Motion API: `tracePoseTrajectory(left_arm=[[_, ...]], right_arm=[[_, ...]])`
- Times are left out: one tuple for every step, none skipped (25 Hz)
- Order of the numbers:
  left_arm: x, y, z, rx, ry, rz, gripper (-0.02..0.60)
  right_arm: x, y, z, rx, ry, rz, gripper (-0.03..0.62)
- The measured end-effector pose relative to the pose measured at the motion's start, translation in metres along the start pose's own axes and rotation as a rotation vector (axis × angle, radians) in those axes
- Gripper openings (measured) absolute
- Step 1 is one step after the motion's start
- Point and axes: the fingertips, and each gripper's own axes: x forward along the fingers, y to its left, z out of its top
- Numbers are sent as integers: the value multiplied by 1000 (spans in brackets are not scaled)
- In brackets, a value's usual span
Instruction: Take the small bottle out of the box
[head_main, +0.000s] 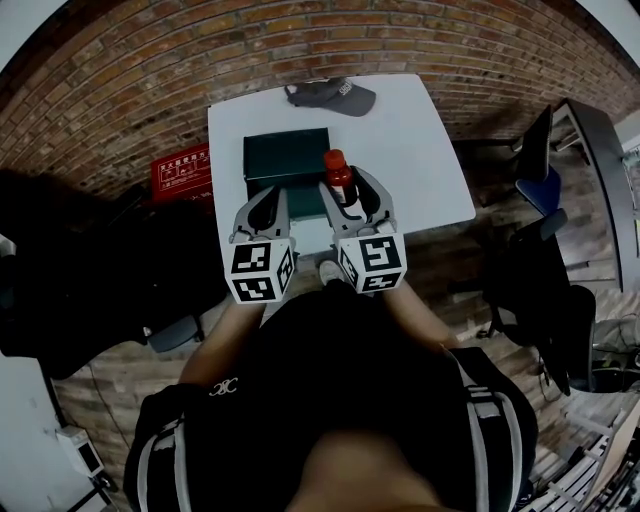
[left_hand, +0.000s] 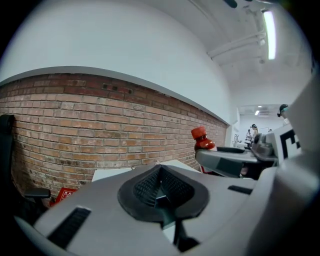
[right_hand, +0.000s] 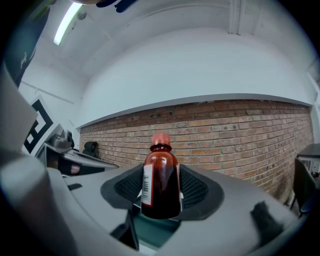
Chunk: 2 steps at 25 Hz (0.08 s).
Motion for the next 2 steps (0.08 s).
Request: tracePoseTrajectory(left_arm=[[0,0,-1,1,3,-3,12],[0,0,-2,2,6,-7,12]], right_arm=[[1,1,-2,1,7,3,218],[1,2,-3,2,13,6,218]])
